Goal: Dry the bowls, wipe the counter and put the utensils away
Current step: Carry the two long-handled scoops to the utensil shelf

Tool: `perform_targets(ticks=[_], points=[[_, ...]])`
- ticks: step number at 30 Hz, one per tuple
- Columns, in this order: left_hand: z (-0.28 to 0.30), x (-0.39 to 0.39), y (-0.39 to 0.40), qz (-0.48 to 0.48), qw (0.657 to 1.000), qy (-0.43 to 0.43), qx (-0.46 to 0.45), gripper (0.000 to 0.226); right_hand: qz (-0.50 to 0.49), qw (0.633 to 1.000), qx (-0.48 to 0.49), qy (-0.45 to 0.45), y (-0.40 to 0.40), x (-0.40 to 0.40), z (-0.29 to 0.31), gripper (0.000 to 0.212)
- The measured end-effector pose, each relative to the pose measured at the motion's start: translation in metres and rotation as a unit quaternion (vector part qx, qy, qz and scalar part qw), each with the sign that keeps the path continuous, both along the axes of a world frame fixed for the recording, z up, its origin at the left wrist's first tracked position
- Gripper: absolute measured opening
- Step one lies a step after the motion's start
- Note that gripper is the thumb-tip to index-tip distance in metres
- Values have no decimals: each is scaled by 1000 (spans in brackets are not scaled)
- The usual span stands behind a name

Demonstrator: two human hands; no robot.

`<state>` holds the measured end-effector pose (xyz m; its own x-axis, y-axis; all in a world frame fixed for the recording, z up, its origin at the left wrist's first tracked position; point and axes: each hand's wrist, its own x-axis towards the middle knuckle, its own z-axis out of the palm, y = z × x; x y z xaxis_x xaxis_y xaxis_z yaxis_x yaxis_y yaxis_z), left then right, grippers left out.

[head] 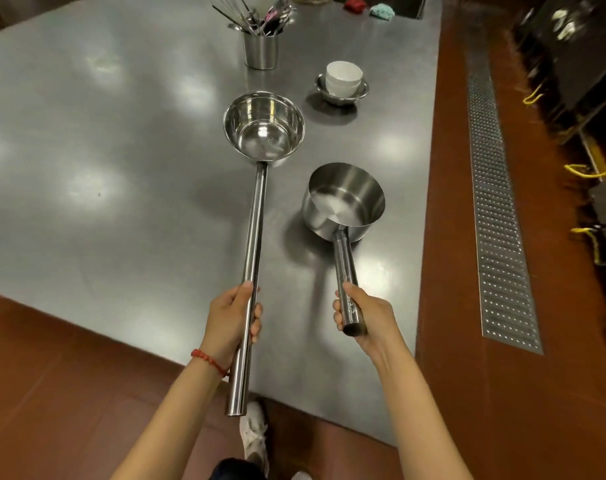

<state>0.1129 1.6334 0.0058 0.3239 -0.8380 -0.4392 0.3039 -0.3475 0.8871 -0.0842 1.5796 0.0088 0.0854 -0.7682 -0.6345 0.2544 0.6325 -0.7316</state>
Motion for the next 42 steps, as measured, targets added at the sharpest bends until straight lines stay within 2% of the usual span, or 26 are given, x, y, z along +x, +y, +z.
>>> perform_targets(ticks=[4,11,21,31,36,42], points=[[4,-41,28,-31,1000,-1,-3,23,-29,999,-12,26,54,-45,7,22],[4,-95,55,-140,990,-6,-6,24,-114,991,-37,53,133,-102,18,21],[0,-146,61,-365,930,-20,-28,26,-326,940,-59,79,230,-124,7,19],[-2,-212,127,-570,821,-30,-29,38,-523,846,-25,100,366,-122,2,20],[5,-253,193,-652,758,-10,-17,29,-617,780,-12,106,452,-120,8,18],[9,-301,311,-742,670,18,-25,26,-713,693,-16,111,576,-116,17,22]])
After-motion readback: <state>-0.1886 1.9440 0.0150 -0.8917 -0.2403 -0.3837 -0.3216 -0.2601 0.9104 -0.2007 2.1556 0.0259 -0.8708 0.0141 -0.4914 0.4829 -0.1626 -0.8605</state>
